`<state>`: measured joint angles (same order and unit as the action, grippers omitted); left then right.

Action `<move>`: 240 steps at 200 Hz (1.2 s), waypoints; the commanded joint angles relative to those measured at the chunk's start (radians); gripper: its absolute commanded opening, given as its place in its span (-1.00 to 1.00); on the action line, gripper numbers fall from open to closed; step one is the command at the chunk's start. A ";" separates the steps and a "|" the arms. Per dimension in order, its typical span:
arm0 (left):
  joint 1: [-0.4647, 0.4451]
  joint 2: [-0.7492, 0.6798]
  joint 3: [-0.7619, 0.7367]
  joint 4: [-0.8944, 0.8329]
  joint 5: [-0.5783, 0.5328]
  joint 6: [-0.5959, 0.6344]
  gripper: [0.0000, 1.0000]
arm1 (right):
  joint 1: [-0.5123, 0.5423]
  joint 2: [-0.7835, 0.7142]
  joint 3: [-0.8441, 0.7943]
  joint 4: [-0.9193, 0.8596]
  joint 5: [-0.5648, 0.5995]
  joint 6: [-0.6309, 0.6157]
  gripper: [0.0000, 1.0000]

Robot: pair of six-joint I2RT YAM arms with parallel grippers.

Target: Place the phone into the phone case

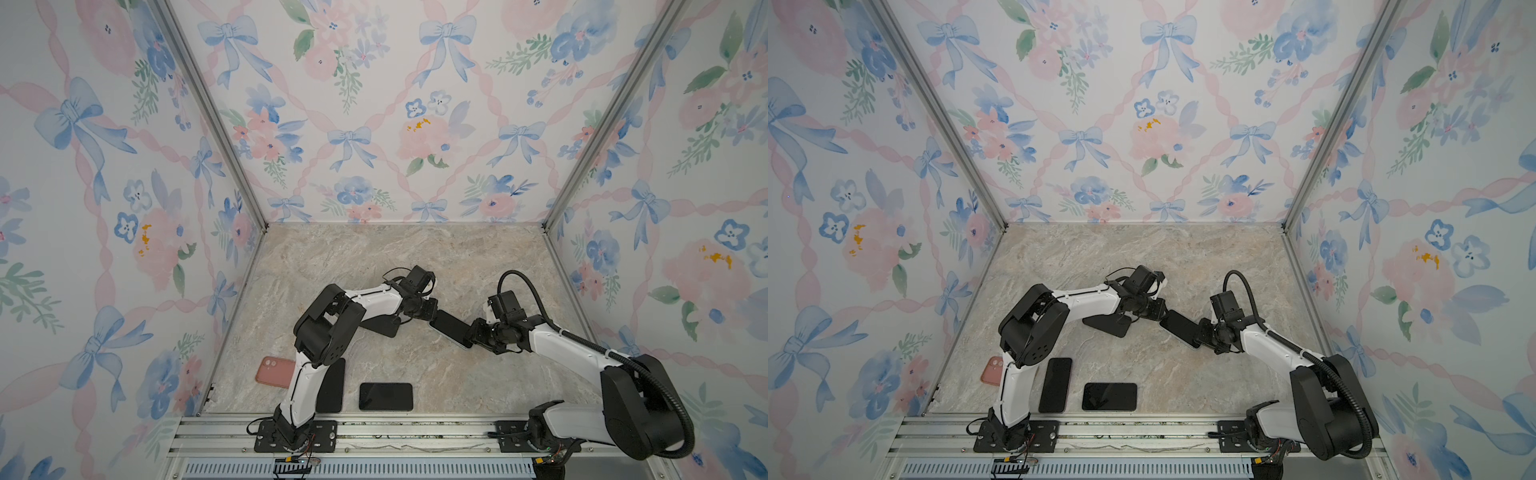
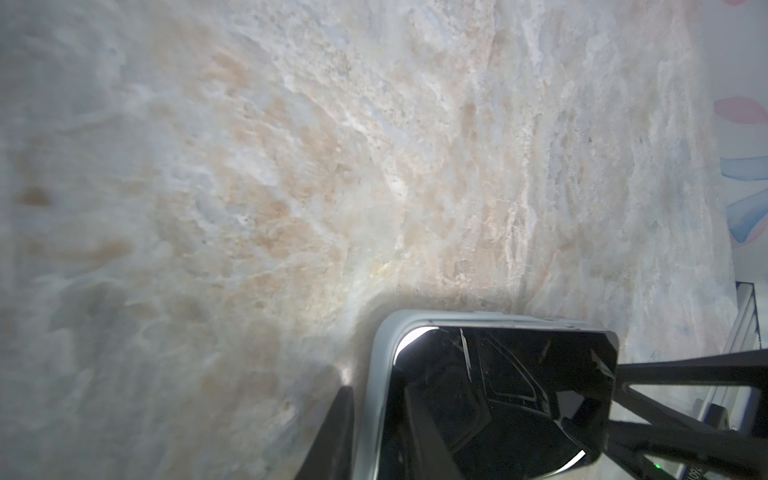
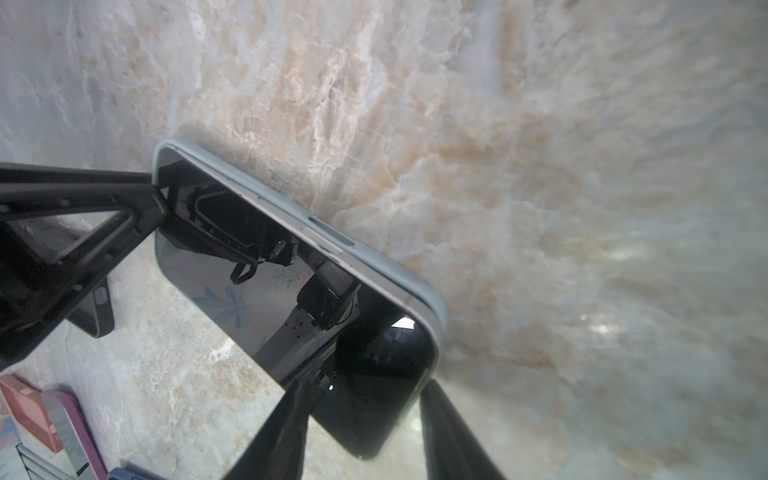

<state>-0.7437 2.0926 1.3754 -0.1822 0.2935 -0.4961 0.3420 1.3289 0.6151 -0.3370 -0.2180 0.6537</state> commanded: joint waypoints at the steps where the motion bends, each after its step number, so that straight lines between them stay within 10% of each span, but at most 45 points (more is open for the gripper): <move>1: -0.008 -0.013 -0.012 -0.066 0.014 0.016 -0.44 | 0.015 -0.003 0.021 -0.007 0.015 0.004 -0.15; 240: -0.035 0.070 -0.042 -0.094 0.006 0.033 -0.67 | 0.054 0.030 0.050 0.014 0.016 0.030 -0.23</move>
<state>-0.7448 2.1082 1.3960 -0.1986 0.3054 -0.4782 0.3706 1.3468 0.6266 -0.3492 -0.1841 0.6697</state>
